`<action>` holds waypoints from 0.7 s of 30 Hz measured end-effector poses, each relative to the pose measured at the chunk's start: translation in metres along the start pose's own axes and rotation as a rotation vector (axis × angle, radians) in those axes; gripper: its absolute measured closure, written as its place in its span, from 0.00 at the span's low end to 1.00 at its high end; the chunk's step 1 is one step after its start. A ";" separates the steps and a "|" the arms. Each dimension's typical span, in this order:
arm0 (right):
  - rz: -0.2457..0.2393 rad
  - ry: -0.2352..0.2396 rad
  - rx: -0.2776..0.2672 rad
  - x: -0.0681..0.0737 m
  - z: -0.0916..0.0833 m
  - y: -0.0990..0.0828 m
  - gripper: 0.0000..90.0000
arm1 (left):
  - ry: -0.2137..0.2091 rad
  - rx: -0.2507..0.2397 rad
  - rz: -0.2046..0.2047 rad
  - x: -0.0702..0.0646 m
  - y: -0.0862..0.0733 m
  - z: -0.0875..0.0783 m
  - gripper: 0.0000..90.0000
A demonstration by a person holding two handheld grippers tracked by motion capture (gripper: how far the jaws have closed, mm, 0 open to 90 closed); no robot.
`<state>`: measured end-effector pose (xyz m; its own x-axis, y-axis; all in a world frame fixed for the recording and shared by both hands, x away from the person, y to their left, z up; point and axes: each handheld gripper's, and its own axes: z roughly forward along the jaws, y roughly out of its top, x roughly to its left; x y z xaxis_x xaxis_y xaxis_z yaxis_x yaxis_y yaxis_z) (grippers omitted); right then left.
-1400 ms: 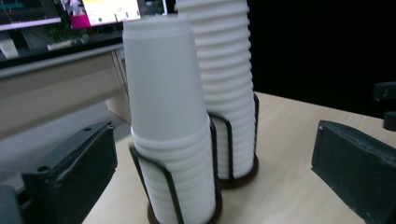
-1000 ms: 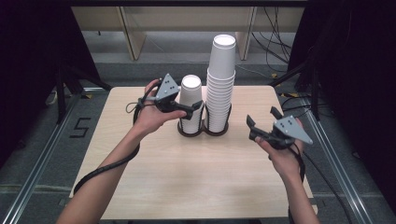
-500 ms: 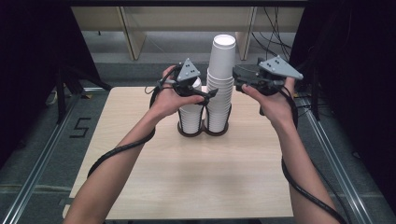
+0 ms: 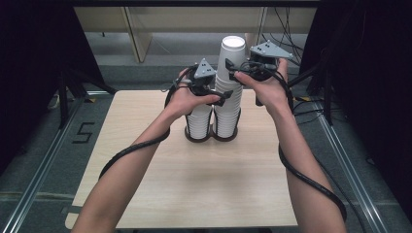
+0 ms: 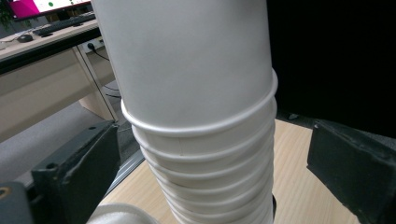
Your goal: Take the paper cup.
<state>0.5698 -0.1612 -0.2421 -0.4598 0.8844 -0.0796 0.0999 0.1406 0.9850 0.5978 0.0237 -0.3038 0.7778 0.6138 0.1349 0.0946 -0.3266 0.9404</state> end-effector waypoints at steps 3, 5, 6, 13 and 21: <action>0.004 0.001 0.010 -0.001 0.005 0.000 0.17 | -0.001 0.008 -0.008 0.000 0.000 0.003 0.06; 0.017 -0.002 0.012 -0.001 0.008 0.000 0.17 | 0.001 0.011 -0.013 0.001 -0.001 0.005 0.06; 0.017 0.001 0.019 -0.001 0.011 0.000 0.17 | -0.001 0.008 -0.024 0.001 0.000 0.005 0.07; 0.010 0.001 0.026 0.000 0.017 0.001 0.17 | 0.006 0.012 -0.048 0.004 0.000 0.011 0.08; 0.016 0.013 0.027 0.003 0.023 0.003 0.17 | -0.007 0.002 -0.089 0.005 -0.001 0.018 0.11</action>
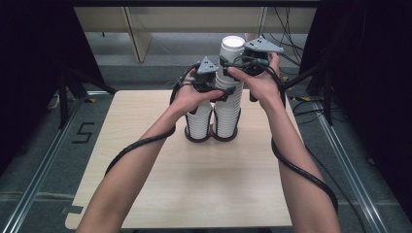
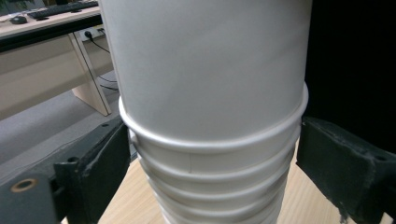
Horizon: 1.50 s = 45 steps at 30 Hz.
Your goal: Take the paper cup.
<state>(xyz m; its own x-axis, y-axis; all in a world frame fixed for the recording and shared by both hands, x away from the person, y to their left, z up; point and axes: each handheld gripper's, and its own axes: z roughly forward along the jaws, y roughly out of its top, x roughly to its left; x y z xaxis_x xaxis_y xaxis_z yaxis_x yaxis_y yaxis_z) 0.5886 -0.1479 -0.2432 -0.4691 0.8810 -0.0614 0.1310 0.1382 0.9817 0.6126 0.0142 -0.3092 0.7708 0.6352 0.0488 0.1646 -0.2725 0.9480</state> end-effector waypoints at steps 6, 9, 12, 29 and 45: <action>-0.002 -0.010 0.000 0.000 0.005 -0.002 0.17 | -0.004 -0.003 -0.007 0.001 0.000 0.001 0.10; -0.002 -0.012 0.003 0.001 0.007 -0.004 0.18 | 0.000 -0.007 -0.008 0.000 -0.001 0.001 0.10; 0.010 -0.010 -0.006 0.001 0.011 -0.005 0.19 | -0.002 -0.012 -0.010 0.000 -0.001 0.001 0.10; 0.020 -0.017 -0.069 0.002 0.007 0.003 0.22 | 0.004 -0.010 0.012 0.000 -0.001 0.000 0.10; 0.034 -0.028 -0.169 0.000 -0.004 0.021 0.23 | 0.012 -0.004 0.033 0.000 -0.001 0.000 0.10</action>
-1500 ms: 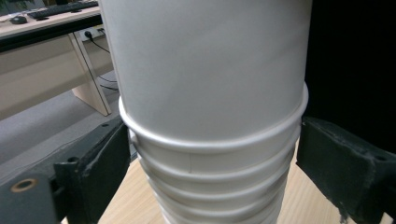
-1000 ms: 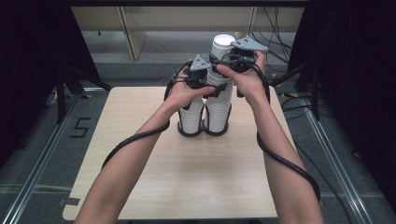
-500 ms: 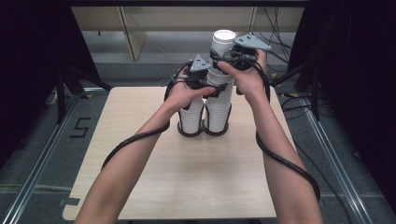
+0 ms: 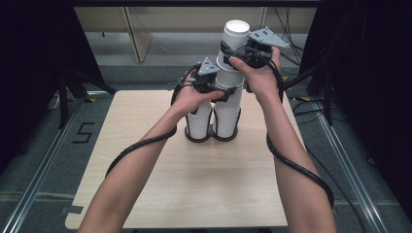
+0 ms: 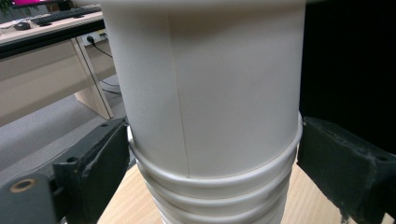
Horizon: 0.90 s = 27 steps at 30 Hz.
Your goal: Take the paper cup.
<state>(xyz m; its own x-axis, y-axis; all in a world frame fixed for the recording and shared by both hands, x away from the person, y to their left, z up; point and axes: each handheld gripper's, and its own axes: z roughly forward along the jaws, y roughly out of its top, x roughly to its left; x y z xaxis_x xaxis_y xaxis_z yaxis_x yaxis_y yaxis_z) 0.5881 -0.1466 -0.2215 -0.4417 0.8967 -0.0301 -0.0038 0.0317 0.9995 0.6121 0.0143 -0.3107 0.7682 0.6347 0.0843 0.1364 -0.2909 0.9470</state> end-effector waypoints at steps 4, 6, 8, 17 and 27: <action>0.002 -0.006 -0.020 -0.001 -0.002 0.006 0.23 | 0.001 0.000 0.001 0.000 0.000 0.000 0.10; 0.000 -0.016 -0.037 -0.002 -0.004 0.010 0.23 | 0.001 -0.001 0.001 0.000 0.000 0.000 0.10; -0.001 -0.018 -0.049 -0.003 -0.005 0.012 0.23 | 0.001 -0.002 0.001 0.000 0.000 0.000 0.10; 0.025 -0.015 -0.108 -0.005 -0.014 0.025 0.23 | 0.007 -0.005 0.005 0.000 -0.001 0.000 0.10; 0.011 -0.016 -0.132 -0.007 -0.026 0.034 0.23 | 0.018 -0.019 0.002 0.001 -0.001 -0.006 0.06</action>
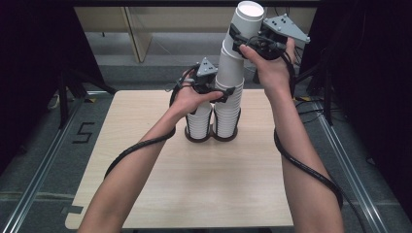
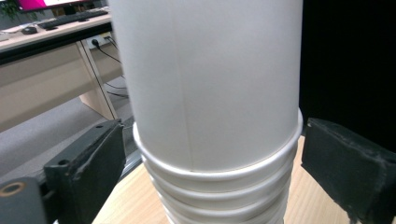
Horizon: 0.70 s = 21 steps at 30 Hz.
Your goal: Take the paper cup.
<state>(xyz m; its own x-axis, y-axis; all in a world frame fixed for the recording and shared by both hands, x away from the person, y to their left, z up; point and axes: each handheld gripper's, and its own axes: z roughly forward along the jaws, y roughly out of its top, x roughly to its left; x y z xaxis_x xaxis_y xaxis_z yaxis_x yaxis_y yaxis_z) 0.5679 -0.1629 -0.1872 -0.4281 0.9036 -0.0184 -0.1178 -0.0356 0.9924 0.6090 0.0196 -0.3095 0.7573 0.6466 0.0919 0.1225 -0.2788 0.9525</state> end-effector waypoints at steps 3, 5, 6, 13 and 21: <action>-0.001 0.000 0.002 0.000 -0.004 0.001 0.23 | 0.007 -0.001 0.003 0.001 0.001 -0.005 0.03; 0.004 0.006 -0.008 0.000 -0.005 0.000 0.23 | 0.005 -0.009 0.002 0.001 0.003 -0.008 0.03; 0.001 0.001 -0.010 0.000 -0.008 0.001 0.23 | 0.003 -0.009 0.015 0.001 0.004 -0.011 0.02; -0.012 -0.001 -0.023 -0.002 -0.019 0.002 0.23 | -0.002 -0.054 0.014 -0.004 0.011 -0.025 0.02; -0.047 -0.004 -0.031 -0.007 -0.043 -0.001 0.23 | -0.034 -0.058 0.012 -0.011 0.006 -0.049 0.02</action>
<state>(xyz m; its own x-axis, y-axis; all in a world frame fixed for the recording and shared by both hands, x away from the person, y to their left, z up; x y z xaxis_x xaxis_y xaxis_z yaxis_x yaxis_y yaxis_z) 0.5326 -0.1876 -0.1936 -0.4179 0.9062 -0.0644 -0.1655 -0.0063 0.9862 0.5701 0.0460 -0.2909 0.7800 0.6186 0.0941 0.0768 -0.2439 0.9668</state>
